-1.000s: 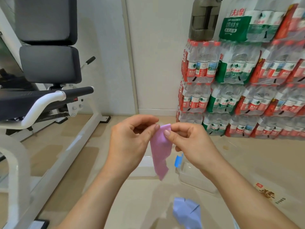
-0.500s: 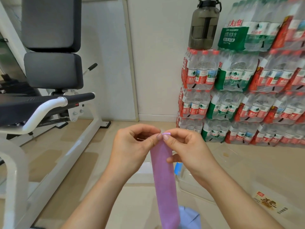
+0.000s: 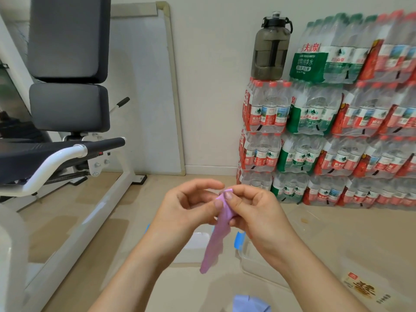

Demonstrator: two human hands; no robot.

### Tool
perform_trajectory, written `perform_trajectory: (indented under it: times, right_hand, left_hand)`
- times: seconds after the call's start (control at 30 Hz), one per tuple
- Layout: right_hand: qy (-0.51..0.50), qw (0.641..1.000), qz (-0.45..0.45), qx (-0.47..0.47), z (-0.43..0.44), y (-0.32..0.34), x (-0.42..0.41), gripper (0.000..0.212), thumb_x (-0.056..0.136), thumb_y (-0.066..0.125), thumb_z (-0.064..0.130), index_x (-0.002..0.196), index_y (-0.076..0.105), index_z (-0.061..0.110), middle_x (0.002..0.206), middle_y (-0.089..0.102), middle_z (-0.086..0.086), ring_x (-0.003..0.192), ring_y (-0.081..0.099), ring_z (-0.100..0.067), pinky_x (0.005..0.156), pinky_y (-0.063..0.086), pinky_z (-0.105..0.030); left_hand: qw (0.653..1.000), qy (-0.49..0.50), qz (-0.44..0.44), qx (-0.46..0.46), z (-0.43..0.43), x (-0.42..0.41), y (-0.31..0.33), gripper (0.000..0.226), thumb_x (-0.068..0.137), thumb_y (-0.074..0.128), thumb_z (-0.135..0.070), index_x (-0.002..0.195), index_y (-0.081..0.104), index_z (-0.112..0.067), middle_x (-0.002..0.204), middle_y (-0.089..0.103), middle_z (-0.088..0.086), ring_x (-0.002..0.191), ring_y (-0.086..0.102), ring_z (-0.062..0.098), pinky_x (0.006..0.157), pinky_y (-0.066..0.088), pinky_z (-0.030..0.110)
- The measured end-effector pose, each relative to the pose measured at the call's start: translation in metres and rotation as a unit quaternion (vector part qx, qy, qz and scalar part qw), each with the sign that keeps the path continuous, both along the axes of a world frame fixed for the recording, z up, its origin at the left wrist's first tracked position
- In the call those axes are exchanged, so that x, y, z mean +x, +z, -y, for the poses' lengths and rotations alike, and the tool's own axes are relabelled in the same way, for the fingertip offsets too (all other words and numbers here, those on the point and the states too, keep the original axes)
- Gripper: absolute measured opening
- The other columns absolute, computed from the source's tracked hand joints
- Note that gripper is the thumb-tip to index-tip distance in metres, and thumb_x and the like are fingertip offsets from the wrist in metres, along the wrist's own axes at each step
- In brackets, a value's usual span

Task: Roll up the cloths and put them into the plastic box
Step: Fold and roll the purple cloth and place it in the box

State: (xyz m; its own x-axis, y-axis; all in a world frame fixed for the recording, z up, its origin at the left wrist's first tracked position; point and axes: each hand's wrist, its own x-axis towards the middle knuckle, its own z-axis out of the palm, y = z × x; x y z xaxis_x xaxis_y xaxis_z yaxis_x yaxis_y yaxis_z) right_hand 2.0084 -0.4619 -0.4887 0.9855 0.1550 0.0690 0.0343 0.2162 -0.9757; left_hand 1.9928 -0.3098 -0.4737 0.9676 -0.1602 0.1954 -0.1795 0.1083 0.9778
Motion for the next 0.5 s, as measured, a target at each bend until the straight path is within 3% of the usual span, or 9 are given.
perform_trajectory:
  times: [0.07, 0.13, 0.23, 0.27, 0.37, 0.43, 0.5]
  right_hand:
    - [0.073, 0.991, -0.062, 0.098, 0.004, 0.003, 0.001, 0.013, 0.089, 0.058, 0.006, 0.085, 0.070, 0.005, 0.069, 0.067, -0.008, 0.062, 0.063, -0.016, 0.051, 0.049, -0.021]
    - [0.142, 0.976, -0.091, 0.138, 0.009, 0.006, 0.002, 0.015, 0.085, 0.063, 0.006, 0.098, 0.070, 0.001, 0.081, 0.067, -0.013, 0.065, 0.058, -0.018, 0.058, 0.051, -0.025]
    - [0.181, 0.966, -0.120, 0.140, 0.009, 0.006, 0.001, 0.036, 0.084, 0.062, 0.004, 0.120, 0.059, 0.002, 0.090, 0.067, -0.013, 0.065, 0.058, -0.017, 0.060, 0.048, -0.026]
    - [0.167, 0.973, -0.119, 0.110, 0.009, 0.005, 0.001, 0.032, 0.088, 0.061, 0.005, 0.120, 0.060, 0.007, 0.092, 0.068, -0.011, 0.070, 0.062, -0.018, 0.063, 0.047, -0.027]
    - [0.047, 0.993, -0.028, -0.105, 0.013, 0.007, -0.001, 0.016, 0.093, 0.056, 0.026, 0.104, 0.066, 0.020, 0.100, 0.072, -0.001, 0.090, 0.064, -0.012, 0.066, 0.044, -0.025]
    - [0.071, 0.987, 0.020, -0.140, 0.016, 0.013, -0.005, 0.019, 0.089, 0.059, 0.031, 0.098, 0.070, 0.018, 0.093, 0.073, -0.001, 0.076, 0.061, -0.002, 0.059, 0.040, -0.015]
    - [0.108, 0.980, 0.050, -0.156, 0.014, 0.016, -0.011, 0.016, 0.087, 0.065, 0.021, 0.098, 0.074, 0.016, 0.088, 0.074, 0.002, 0.067, 0.061, 0.002, 0.056, 0.040, -0.009]
  left_hand:
    - [0.998, -0.066, 0.016, -0.005, -0.004, -0.001, 0.002, 0.032, 0.073, 0.061, 0.002, 0.100, 0.072, -0.013, 0.086, 0.068, 0.013, 0.077, 0.064, 0.023, 0.068, 0.052, 0.029]
    - [0.994, -0.025, 0.074, 0.075, -0.004, -0.001, 0.002, 0.030, 0.073, 0.066, -0.006, 0.099, 0.073, -0.018, 0.088, 0.064, 0.009, 0.082, 0.059, 0.023, 0.073, 0.051, 0.032]
    - [0.992, 0.027, 0.087, 0.088, 0.002, -0.002, 0.005, 0.012, 0.067, 0.080, -0.018, 0.079, 0.076, -0.018, 0.090, 0.059, 0.003, 0.083, 0.059, 0.019, 0.074, 0.051, 0.032]
    - [0.992, 0.037, 0.084, 0.088, 0.003, -0.003, 0.006, 0.010, 0.067, 0.080, -0.020, 0.074, 0.075, -0.017, 0.092, 0.061, 0.000, 0.081, 0.062, 0.016, 0.073, 0.052, 0.029]
    - [0.973, 0.082, 0.110, 0.185, 0.003, -0.003, 0.005, 0.007, 0.076, 0.077, -0.013, 0.073, 0.073, -0.019, 0.082, 0.072, -0.005, 0.075, 0.067, 0.016, 0.070, 0.055, 0.031]
    - [0.963, 0.115, 0.106, 0.220, 0.005, -0.004, 0.003, 0.013, 0.078, 0.074, -0.007, 0.074, 0.073, -0.019, 0.073, 0.073, -0.005, 0.068, 0.066, 0.015, 0.063, 0.054, 0.028]
    - [0.964, 0.130, 0.083, 0.215, 0.006, -0.004, 0.002, 0.015, 0.077, 0.073, -0.005, 0.074, 0.074, -0.020, 0.070, 0.074, -0.006, 0.064, 0.066, 0.009, 0.060, 0.052, 0.019]
